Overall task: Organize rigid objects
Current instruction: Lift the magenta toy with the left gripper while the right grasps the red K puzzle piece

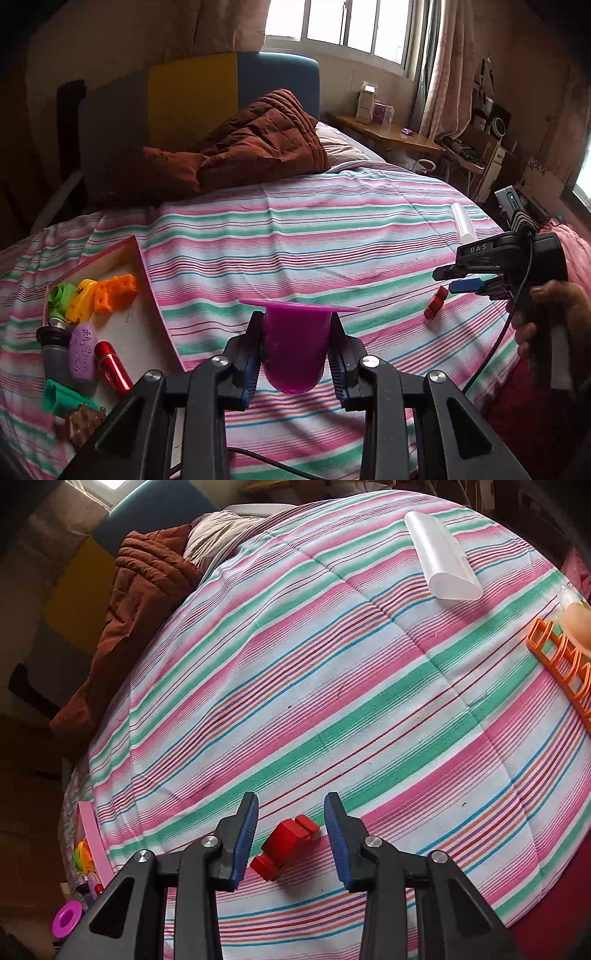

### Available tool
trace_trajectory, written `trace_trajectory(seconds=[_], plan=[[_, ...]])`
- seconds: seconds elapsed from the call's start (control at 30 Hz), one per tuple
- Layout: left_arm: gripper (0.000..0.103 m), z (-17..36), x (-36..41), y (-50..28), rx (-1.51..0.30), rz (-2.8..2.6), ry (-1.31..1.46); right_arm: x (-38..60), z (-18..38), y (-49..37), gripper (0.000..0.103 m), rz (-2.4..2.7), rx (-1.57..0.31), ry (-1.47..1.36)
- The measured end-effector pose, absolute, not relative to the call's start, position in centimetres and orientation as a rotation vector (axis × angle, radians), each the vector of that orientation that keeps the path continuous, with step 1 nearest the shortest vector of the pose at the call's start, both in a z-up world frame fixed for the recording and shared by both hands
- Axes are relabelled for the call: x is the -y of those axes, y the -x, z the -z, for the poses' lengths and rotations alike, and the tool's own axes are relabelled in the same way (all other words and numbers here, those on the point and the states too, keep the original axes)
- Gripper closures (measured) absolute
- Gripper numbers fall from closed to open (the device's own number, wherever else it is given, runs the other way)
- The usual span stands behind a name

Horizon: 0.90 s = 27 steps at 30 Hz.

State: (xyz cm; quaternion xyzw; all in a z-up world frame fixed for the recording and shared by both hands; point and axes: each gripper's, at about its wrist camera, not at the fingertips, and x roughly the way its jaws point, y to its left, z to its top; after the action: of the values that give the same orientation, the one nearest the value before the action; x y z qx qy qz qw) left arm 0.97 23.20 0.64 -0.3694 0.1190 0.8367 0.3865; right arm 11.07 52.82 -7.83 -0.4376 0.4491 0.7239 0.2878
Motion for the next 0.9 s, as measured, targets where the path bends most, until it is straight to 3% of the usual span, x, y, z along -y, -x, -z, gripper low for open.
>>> trace_trajectory(seconds=[0.17,0.3,0.47,0.63,0.9], plan=[[0.07,-0.3,-20.5,-1.1,-0.259,-2.142,0.967,-50.8,7.2,-10.7,0.065,-1.991,-1.241,1.246],[0.071,0.3,-18.3,-0.7,-0.229,-2.163,1.006,-49.5,8.1,-9.3,0.065,-2.155,-1.579,1.178],[0.071,0.3,-15.5,-0.6,-0.197,-2.197,1.011,-49.1,7.1,-9.3,0.065,-2.136,-1.427,1.141],[0.07,0.9,-13.7,-0.3,-0.159,-2.216,1.04,-49.8,7.1,-8.8,0.058,-2.052,-1.094,1.176],[0.07,1.3,-11.8,-0.3,-0.128,-2.243,1.067,-49.6,9.2,-7.9,0.057,-2.046,-1.068,1.219]])
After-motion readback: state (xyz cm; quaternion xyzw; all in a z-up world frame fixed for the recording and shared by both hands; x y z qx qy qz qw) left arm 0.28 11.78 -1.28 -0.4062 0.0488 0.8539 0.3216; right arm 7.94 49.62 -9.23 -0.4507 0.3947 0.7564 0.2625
